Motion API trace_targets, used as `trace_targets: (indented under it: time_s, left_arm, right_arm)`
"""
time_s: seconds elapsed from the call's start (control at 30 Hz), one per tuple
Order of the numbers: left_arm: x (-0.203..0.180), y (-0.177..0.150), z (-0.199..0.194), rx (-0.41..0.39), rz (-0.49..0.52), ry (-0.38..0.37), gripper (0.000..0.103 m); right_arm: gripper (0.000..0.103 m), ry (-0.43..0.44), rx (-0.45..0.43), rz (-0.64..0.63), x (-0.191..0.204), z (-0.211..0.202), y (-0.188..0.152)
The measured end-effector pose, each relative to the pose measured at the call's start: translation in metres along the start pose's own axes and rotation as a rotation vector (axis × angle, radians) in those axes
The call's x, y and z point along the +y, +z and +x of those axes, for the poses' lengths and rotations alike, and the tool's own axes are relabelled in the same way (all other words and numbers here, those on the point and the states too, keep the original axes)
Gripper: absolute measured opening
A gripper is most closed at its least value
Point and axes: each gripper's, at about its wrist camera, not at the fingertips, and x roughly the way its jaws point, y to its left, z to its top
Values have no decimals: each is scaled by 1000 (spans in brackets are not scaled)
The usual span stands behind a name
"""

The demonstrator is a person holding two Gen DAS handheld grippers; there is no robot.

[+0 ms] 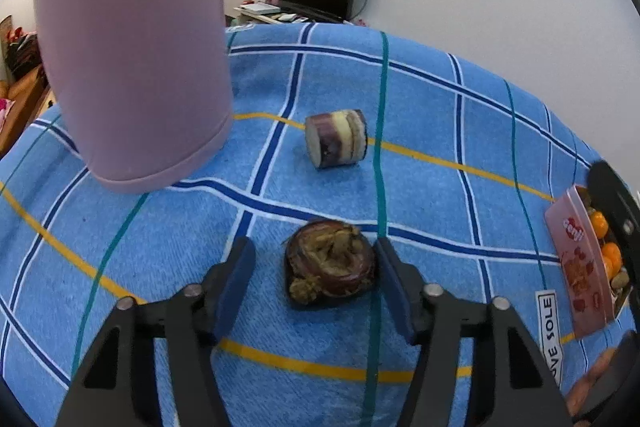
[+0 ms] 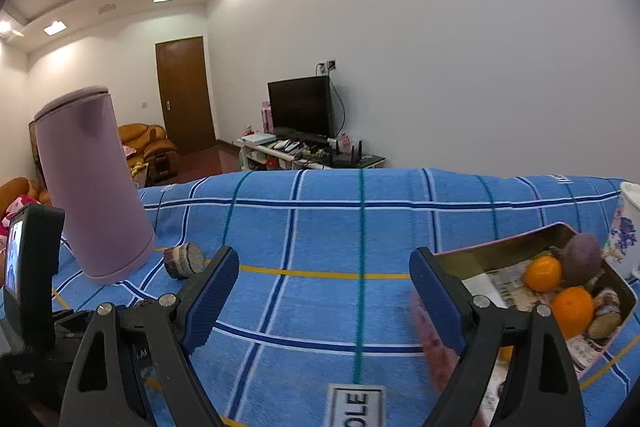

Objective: Organize fruits
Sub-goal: 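Move both open grippers toward the produce beside the pink kettle, then grasp the dark round root with the left gripper while the right gripper grasps a striped tuber slice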

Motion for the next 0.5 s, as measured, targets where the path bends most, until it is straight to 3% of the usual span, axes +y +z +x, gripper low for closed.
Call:
trace_targets:
  time_s: [0.03,0.23,0.5]
  left_arm:
    - [2,0,0,-1,5,-15,48]
    - [23,4,-5,-16,-24,-66,46]
    - [70,19,-27,-148,-97,88,46]
  right_arm:
    - [88,4,6,0,3,3,1]
    - [88,67,75,-13,26,27,4]
    - [88,155,187,-61,71,65,5]
